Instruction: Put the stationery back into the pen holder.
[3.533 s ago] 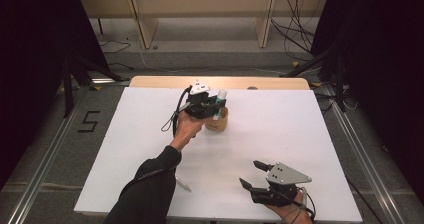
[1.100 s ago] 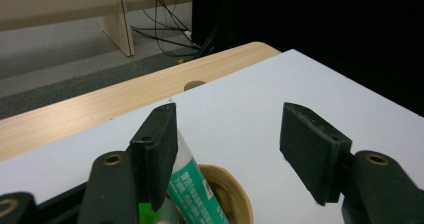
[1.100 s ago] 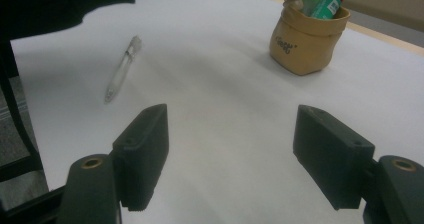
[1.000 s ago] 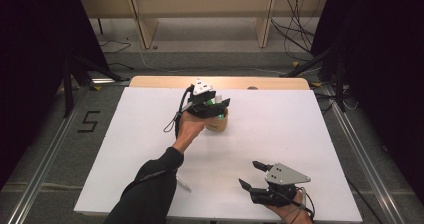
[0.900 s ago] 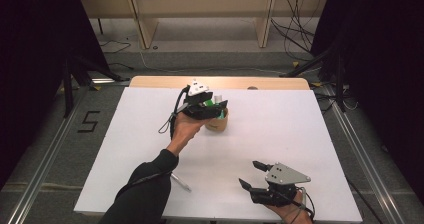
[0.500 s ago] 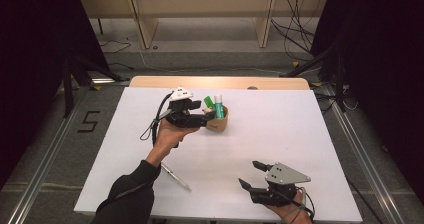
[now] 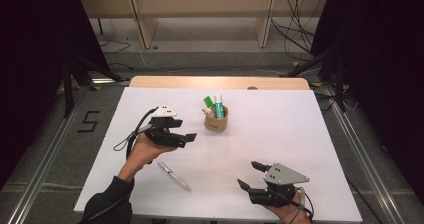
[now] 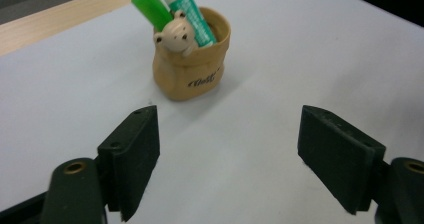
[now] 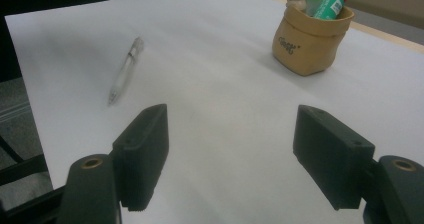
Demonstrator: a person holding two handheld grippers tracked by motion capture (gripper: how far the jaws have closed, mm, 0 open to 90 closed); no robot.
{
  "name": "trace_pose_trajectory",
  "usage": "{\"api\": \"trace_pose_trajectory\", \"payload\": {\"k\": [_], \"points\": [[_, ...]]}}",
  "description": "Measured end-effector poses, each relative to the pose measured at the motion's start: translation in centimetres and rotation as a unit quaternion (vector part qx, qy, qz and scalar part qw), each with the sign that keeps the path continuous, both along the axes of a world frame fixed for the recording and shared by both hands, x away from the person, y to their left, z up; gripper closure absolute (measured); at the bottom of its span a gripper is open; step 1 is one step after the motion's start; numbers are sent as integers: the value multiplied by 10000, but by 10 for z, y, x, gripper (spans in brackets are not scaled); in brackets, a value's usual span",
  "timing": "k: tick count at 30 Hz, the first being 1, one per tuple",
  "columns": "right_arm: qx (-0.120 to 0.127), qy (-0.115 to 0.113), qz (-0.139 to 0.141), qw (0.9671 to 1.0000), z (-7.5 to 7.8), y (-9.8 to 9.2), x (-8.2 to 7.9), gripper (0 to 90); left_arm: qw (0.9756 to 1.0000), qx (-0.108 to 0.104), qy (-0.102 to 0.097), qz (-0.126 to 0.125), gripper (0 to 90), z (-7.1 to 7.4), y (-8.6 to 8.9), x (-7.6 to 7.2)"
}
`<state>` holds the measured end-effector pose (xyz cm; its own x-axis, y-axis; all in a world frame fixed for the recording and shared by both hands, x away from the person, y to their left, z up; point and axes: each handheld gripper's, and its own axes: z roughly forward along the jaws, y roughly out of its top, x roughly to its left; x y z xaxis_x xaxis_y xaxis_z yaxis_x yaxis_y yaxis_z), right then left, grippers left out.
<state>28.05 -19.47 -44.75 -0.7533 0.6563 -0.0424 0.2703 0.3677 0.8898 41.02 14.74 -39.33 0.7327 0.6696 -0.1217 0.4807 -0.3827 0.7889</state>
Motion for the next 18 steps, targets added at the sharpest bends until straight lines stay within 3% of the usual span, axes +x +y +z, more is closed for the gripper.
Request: {"api": "trace_pose_trajectory", "payload": {"k": [10,18], "points": [[16,8,2,10000,0,-1,0,314,9988,343,178,-289,221,-11,12,-15],[-16,10,27,10000,0,0,0,313,9940,859,370,-562,221,-18,18,-28]]}}
